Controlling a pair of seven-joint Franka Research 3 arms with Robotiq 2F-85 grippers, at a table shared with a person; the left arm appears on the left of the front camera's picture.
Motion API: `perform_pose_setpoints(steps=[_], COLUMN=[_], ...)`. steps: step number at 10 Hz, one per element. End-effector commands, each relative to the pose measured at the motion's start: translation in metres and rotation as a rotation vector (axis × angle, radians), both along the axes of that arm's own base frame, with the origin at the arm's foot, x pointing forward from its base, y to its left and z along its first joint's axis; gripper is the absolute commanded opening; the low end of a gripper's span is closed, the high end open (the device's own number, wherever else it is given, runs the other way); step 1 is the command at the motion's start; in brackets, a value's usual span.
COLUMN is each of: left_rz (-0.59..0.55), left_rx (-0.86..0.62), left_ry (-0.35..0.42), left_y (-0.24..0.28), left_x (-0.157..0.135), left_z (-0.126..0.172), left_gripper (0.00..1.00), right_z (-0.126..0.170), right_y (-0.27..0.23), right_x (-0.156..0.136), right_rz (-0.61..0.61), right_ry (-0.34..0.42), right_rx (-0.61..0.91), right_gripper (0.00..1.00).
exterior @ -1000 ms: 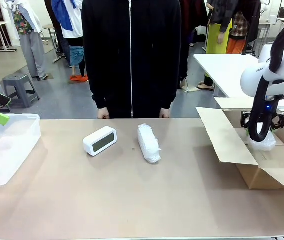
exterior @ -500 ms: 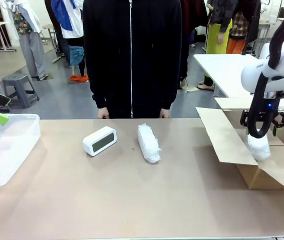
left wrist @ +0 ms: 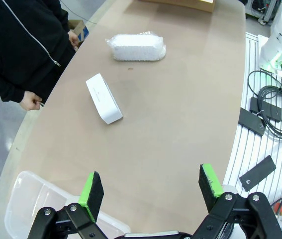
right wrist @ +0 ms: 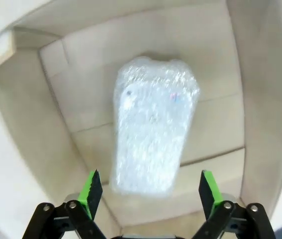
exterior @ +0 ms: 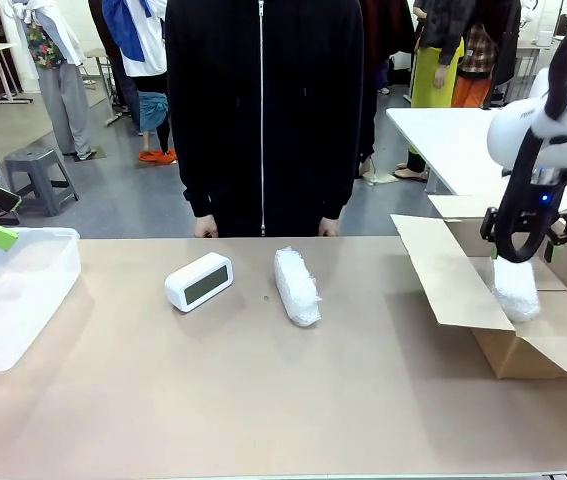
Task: Separate and place wrapped and unwrapped clocks.
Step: If the picked Digital clock is wrapped, place it in the Package Box ; if not, place it in the Organizing box.
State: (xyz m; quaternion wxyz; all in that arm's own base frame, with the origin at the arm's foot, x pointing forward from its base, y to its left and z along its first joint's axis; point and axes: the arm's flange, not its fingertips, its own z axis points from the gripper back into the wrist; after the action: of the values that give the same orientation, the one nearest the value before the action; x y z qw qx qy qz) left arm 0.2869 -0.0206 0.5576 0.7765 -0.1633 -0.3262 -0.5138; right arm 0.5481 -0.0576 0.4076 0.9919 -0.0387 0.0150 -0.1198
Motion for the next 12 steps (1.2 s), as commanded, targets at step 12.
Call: perform_pose_setpoints(steps=[12], left_rz=[-0.02], left_rx=[-0.011], left_ry=[-0.002], left_y=[0.001], left_x=[0.001], left_z=[-0.001], left_gripper=[1.0], right_z=[0.175], right_y=[0.027], right_x=[-0.138], right_rz=[0.117], right_ry=[-0.086], right_rx=[0.114], right_gripper=[1.0])
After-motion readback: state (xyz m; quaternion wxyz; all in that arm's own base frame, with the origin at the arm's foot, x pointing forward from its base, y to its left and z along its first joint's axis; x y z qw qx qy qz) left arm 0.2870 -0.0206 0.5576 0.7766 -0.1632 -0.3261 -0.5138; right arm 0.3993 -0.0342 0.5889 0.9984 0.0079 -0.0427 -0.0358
